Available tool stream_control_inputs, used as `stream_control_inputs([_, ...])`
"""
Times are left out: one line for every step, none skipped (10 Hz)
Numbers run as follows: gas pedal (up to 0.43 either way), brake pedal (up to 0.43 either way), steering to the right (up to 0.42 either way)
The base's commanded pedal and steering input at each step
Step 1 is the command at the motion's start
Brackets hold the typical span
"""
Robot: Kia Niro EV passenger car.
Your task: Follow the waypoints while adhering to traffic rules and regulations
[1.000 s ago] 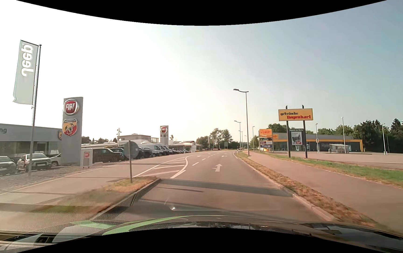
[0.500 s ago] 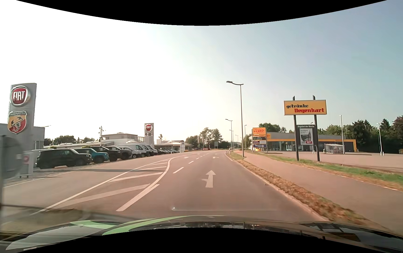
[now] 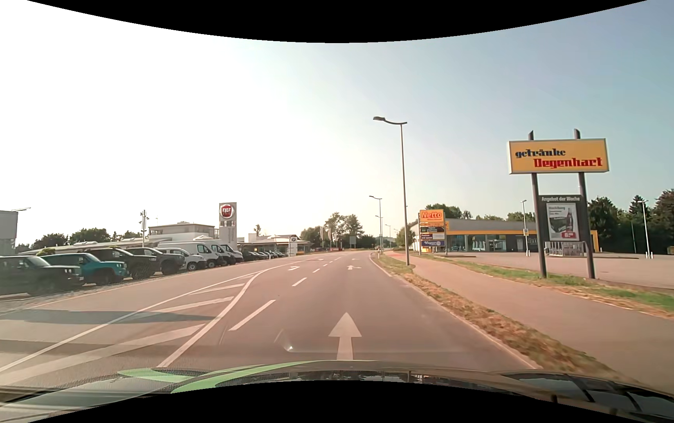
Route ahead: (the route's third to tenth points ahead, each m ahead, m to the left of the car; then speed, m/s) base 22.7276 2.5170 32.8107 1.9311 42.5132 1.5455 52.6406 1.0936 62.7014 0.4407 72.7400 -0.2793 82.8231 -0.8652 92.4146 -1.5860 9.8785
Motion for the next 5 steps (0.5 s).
stream_control_inputs([0.339, 0.0, 0.012])
stream_control_inputs([0.339, 0.0, 0.011])
stream_control_inputs([0.339, 0.0, 0.011])
stream_control_inputs([0.339, 0.0, 0.01])
stream_control_inputs([0.339, 0.0, 0.009])
